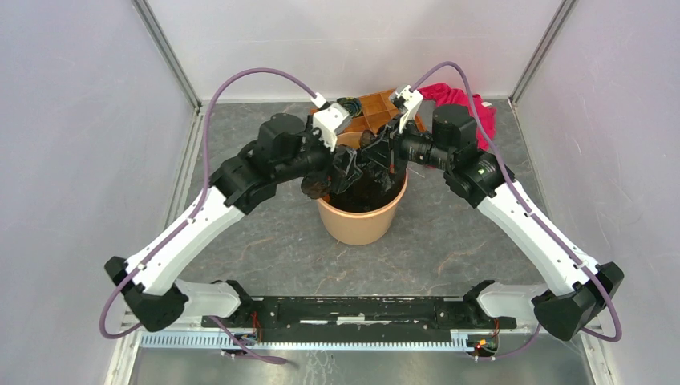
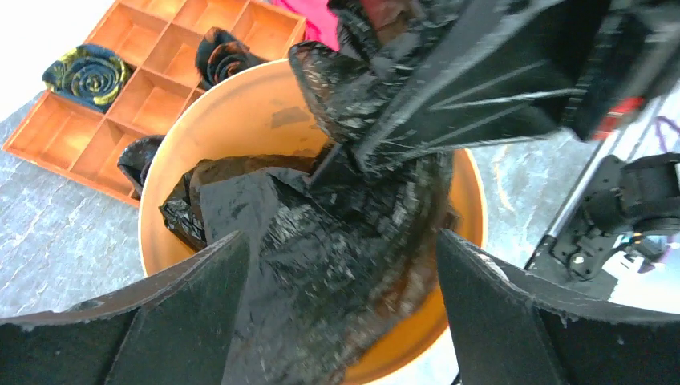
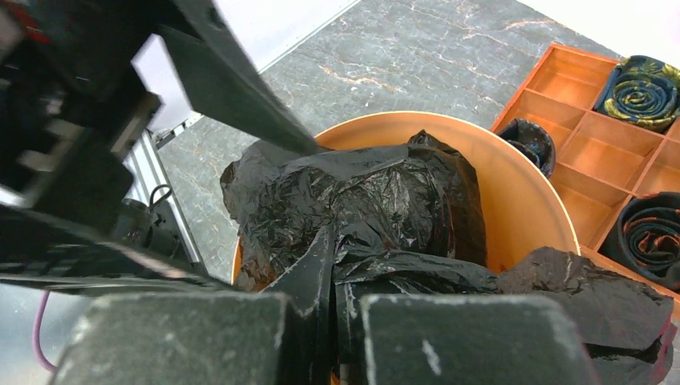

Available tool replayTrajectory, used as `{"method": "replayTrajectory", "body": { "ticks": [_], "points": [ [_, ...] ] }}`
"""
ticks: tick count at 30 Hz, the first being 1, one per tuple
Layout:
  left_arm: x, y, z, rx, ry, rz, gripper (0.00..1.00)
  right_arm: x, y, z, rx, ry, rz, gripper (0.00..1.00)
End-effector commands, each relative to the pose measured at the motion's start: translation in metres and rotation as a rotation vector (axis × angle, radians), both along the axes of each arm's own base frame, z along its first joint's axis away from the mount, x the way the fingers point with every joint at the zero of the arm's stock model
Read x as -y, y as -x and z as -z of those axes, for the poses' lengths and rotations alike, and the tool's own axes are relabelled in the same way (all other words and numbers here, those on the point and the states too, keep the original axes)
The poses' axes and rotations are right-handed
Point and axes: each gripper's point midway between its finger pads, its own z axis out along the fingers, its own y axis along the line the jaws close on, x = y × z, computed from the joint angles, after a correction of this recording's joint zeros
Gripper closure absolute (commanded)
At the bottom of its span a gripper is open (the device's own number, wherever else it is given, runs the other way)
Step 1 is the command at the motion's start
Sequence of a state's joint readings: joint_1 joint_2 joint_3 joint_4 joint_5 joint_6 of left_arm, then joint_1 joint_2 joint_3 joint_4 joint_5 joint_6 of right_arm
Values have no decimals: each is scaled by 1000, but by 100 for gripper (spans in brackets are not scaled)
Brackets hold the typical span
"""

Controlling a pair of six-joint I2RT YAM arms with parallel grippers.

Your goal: Put the trash bags into the trash bin

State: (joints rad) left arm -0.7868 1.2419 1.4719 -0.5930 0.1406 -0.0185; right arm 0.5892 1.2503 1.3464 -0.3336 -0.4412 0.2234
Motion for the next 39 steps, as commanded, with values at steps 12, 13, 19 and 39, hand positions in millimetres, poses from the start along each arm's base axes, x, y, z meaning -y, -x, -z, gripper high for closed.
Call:
{"method": "replayTrajectory", "body": {
  "ticks": [12,13,19,39],
  "points": [
    [-7,-16,-7,40,-38,-78,32,-6,10,-20,9,-70,-68,100],
    [-5,-17,-6,35,-40,-73,32,-8,11,-20,7,-76,-76,100],
    [0,-25,-13,-5,-3,-122,50,-6,11,-17,-2,-69,-70,97],
    [12,10,-33,-282,337,-154,95,15,21,-24,-223,-442,158,17]
  ]
}}
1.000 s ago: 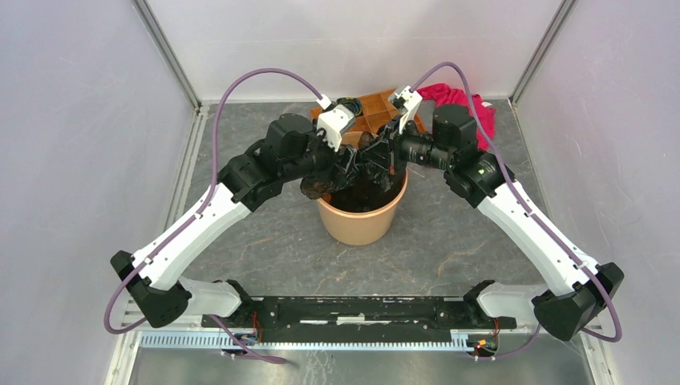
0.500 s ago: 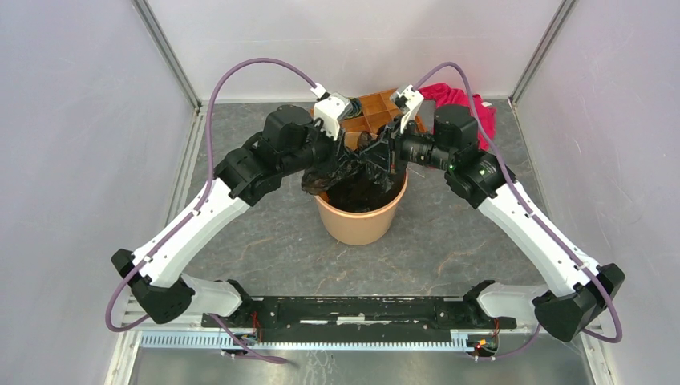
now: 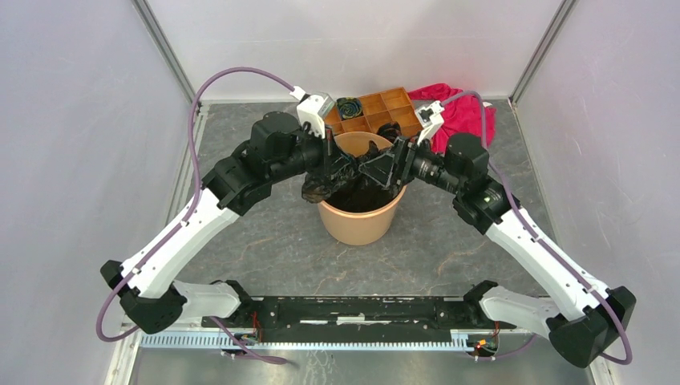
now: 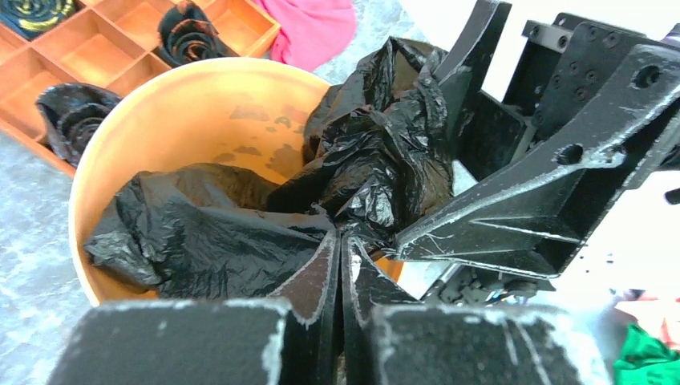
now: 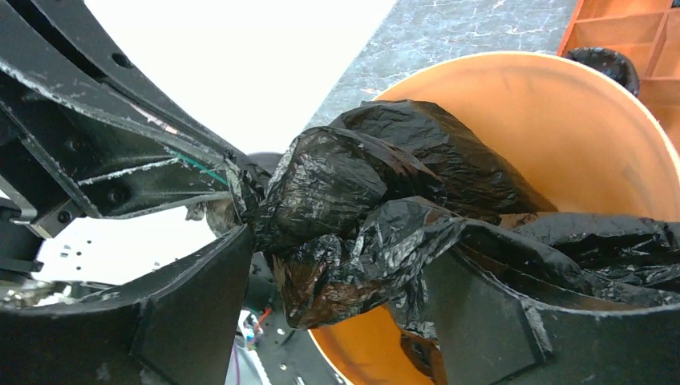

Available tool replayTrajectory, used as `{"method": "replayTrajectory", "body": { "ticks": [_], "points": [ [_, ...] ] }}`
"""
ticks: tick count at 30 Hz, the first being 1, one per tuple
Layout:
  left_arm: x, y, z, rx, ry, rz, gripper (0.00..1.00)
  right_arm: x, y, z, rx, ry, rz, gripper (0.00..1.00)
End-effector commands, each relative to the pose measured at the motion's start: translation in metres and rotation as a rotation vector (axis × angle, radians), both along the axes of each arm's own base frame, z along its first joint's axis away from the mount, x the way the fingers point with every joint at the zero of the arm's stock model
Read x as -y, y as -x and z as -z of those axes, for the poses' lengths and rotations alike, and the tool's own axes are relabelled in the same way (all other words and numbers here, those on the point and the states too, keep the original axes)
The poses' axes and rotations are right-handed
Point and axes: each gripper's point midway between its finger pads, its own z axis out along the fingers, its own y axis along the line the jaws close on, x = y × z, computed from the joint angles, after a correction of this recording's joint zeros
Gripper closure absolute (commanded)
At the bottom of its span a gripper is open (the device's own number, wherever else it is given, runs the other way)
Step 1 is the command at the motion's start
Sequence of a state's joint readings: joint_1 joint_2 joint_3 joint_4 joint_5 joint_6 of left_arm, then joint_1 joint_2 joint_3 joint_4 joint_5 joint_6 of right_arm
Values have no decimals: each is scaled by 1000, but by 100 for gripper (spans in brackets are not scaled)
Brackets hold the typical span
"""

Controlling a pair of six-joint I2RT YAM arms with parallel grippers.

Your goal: Put the trash bags into the trash bin

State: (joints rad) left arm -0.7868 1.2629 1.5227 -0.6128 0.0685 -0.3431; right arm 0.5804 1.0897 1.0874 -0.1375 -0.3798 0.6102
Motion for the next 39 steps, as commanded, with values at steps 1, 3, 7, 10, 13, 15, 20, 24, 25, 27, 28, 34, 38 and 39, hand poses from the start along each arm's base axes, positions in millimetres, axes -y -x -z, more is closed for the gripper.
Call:
{"method": "replayTrajectory", "body": {
  "ticks": [1,3,7,10,13,15,20,24,25,27,28,34,38,39],
  "points": [
    [7,13,-21,-60,179,7,95,4,-1,-35,12,-187,63,17],
    [5,13,-20,-81,195,-11,95,5,-3,-33,13,-190,77,17],
    [-9,6,-14,-116,207,-93,95,3,-2,-33,79,-203,50,47],
    [-25,-5,-19,-110,225,-148,94,-1,2,-25,132,-141,-3,59],
    [-35,-11,-25,-101,236,-155,93,-3,7,-20,157,-104,-41,68],
    [-39,-12,-27,-95,239,-161,93,-5,11,-24,183,-106,-75,71],
    [-46,-13,-26,-84,229,-179,92,-6,13,-25,229,-56,-105,100],
    [-47,-12,-29,-73,232,-178,92,-4,14,-14,228,32,-132,100],
    [-46,-12,-28,-75,233,-167,92,-4,14,-14,222,36,-127,94],
    [-42,-9,-27,-80,239,-140,92,-3,12,-17,197,9,-106,65],
    [-39,-8,-26,-82,242,-126,92,-5,13,-20,188,-25,-110,56],
    [-33,-5,-25,-95,269,-90,92,-22,23,-48,144,-246,-190,18],
    [-30,-1,-23,-109,290,-75,92,-19,-3,-41,64,-241,-58,12],
    [-29,2,-24,-111,301,-62,92,-19,-5,-42,60,-253,-51,16]
  ]
}}
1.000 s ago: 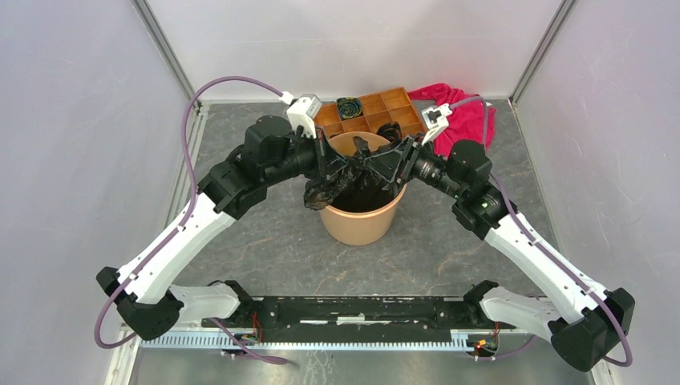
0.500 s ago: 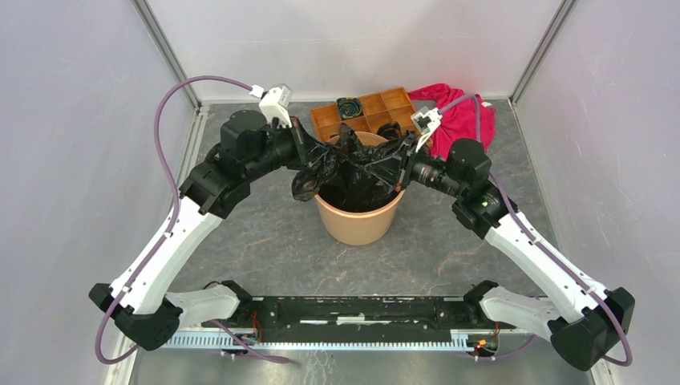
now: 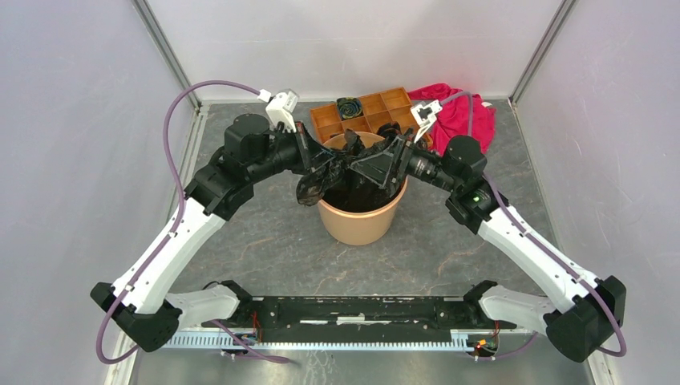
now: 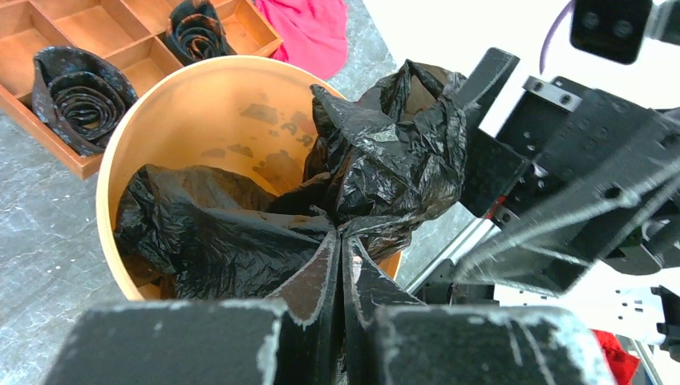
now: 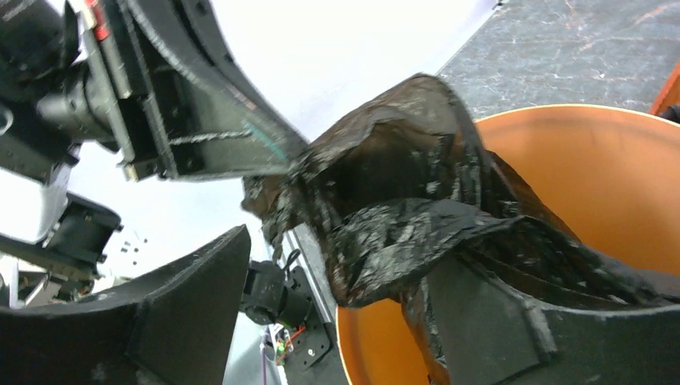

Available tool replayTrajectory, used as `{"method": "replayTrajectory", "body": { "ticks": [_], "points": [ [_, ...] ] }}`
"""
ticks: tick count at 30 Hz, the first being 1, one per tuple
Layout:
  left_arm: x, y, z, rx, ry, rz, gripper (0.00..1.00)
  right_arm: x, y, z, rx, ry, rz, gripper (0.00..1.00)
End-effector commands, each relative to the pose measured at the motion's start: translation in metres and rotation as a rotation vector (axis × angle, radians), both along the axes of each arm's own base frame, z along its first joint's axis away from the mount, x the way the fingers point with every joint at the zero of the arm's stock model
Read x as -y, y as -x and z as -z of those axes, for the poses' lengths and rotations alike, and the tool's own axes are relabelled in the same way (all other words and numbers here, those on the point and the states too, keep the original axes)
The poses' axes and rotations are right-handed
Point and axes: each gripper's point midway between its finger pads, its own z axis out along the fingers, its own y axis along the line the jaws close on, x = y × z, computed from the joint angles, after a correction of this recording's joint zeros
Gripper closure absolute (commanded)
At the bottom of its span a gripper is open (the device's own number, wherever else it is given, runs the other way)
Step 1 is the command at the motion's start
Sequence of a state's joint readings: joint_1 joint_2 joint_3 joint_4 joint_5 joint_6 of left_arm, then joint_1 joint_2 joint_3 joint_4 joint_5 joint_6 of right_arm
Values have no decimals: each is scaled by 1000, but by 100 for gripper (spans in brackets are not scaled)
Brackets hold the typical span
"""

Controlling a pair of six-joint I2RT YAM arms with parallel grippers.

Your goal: Put the trash bags into the trash bin

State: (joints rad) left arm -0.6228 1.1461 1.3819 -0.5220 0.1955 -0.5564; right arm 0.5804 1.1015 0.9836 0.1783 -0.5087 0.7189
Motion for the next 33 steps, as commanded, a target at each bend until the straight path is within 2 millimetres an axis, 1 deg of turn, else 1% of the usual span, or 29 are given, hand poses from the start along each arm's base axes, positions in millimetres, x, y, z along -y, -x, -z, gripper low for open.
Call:
{"method": "replayTrajectory", "body": {
  "ticks": [1,2,3,4,5,6,7,8,9,11,12,14,15,16,17,19,22,26,28,29,30,31,32,33],
  "points": [
    [5,11,-17,18,96,45,92,1,-17,-22,-30,-93,72,25],
    [5,12,-16,16,97,45,92,1,-19,-21,-36,-95,78,45],
    [2,13,-15,17,93,36,92,0,-19,-20,-38,-91,80,70],
    [-1,13,-15,20,85,24,92,1,-19,-18,-35,-82,81,82],
    [-4,14,-16,30,81,12,92,1,-18,-15,-25,-67,74,90],
    [-6,16,-18,40,78,11,92,1,-17,-12,-8,-47,70,97],
    [-8,18,-21,56,81,17,89,1,-15,-11,11,-29,62,100],
    [-7,22,-23,68,85,35,84,2,-13,-9,39,-4,56,100],
    [-7,25,-26,81,88,53,76,3,-12,-9,67,14,47,100],
    [-6,28,-31,102,84,72,50,2,-11,-9,121,64,25,100],
    [-7,27,-34,111,81,72,39,0,-10,-9,140,88,4,100],
    [-7,24,-39,119,71,67,22,-6,-4,-14,177,109,-64,100],
    [-5,21,-41,116,66,63,16,-8,0,-16,192,113,-97,100],
    [-2,17,-41,107,57,63,11,-10,2,-19,208,114,-118,100],
    [0,14,-38,90,47,64,9,-11,4,-21,218,113,-133,100],
    [5,7,-35,72,34,61,5,-10,5,-24,233,112,-131,100],
    [15,4,-33,68,24,84,0,-11,7,-23,243,112,-149,100],
    [35,4,-34,58,19,119,0,-15,10,-20,245,110,-191,100],
    [35,-6,-26,29,-3,71,1,-15,13,-22,252,106,-202,100],
    [34,-10,-23,23,-13,49,4,-15,14,-22,255,106,-204,100],
    [32,-13,-21,18,-21,29,9,-14,14,-23,260,107,-200,100],
    [30,-15,-18,14,-25,10,16,-13,15,-24,264,110,-197,100],
    [28,-17,-14,7,-31,-4,24,-12,15,-24,266,114,-191,100],
    [26,-18,-11,4,-37,-19,30,-11,16,-23,268,120,-190,100]
  ]
}}
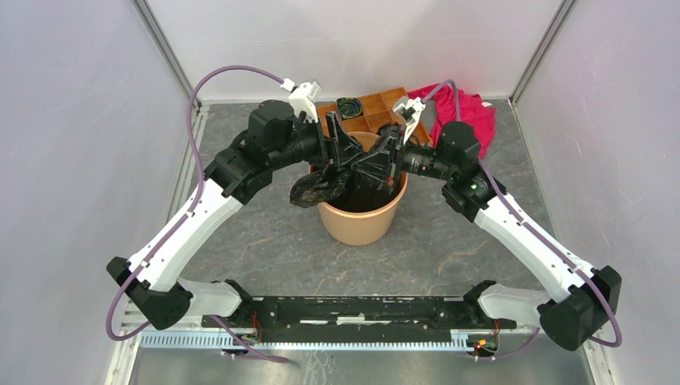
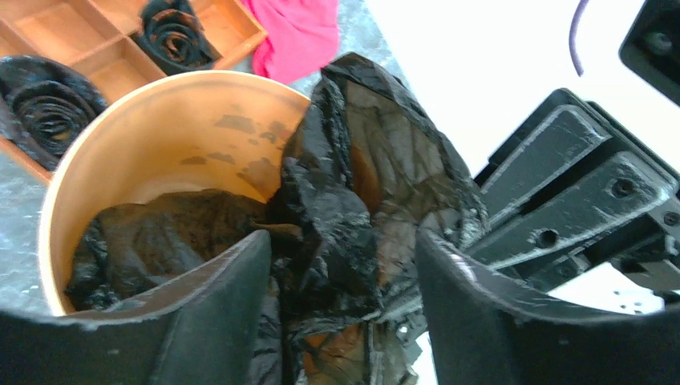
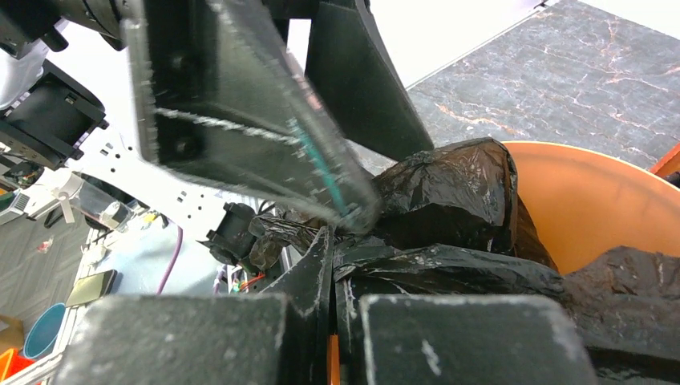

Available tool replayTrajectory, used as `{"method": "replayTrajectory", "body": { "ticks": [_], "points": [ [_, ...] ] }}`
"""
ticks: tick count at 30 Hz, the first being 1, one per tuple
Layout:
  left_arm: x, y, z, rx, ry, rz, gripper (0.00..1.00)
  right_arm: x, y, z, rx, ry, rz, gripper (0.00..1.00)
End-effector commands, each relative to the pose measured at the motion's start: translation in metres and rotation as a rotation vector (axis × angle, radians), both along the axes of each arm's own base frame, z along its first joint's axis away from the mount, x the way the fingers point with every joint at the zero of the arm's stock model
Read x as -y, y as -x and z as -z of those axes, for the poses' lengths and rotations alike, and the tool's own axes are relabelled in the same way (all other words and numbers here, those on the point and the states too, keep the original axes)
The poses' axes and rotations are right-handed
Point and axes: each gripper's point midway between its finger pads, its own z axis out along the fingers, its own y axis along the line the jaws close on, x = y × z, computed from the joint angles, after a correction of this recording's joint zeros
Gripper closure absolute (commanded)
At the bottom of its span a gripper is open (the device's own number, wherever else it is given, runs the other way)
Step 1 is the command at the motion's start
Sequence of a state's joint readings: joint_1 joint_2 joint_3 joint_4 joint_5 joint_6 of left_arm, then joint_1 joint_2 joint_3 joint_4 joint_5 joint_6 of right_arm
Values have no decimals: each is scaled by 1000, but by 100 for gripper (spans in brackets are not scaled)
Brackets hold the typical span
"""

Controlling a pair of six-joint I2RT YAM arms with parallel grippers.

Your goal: Put the trash bags into the trash bin

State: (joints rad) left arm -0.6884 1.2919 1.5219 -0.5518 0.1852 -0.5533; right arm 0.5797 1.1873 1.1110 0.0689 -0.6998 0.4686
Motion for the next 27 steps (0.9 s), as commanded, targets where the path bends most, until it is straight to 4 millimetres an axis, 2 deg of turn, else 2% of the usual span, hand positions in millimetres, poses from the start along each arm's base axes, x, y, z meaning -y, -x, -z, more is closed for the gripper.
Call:
{"method": "replayTrajectory", "body": {
  "ticks": [1,6,7,9,11,14,15,17,19,23,25,27],
  "points": [
    [-12,-9,-5,27,-16,-86,34,5,6,-24,91,-19,-10,100],
    [-16,-6,5,13,-28,-94,46,6,8,-28,103,-21,-9,100],
    [-15,-5,5,10,-26,-88,48,6,8,-29,105,-22,-11,100],
    [-8,-3,4,3,-13,-50,60,6,8,-30,109,-22,-10,100],
    [-2,-3,4,-1,-6,-23,65,7,8,-29,108,-14,-8,100],
    [-1,-12,2,16,-26,-39,94,9,9,-29,110,-4,-4,100],
    [-4,-16,-2,36,-36,-65,97,10,9,-24,105,16,2,100],
    [-18,-29,-8,92,-76,-141,98,17,6,-15,103,78,42,100],
    [-40,-47,-11,134,-133,-272,98,31,1,-5,99,161,111,100],
    [-79,-80,-12,148,-221,-455,98,52,12,7,100,238,160,100],
    [-87,-95,-5,130,-225,-477,98,62,15,20,75,279,186,100],
    [-88,-107,5,94,-221,-466,98,73,14,38,48,329,228,100]
  ]
}}
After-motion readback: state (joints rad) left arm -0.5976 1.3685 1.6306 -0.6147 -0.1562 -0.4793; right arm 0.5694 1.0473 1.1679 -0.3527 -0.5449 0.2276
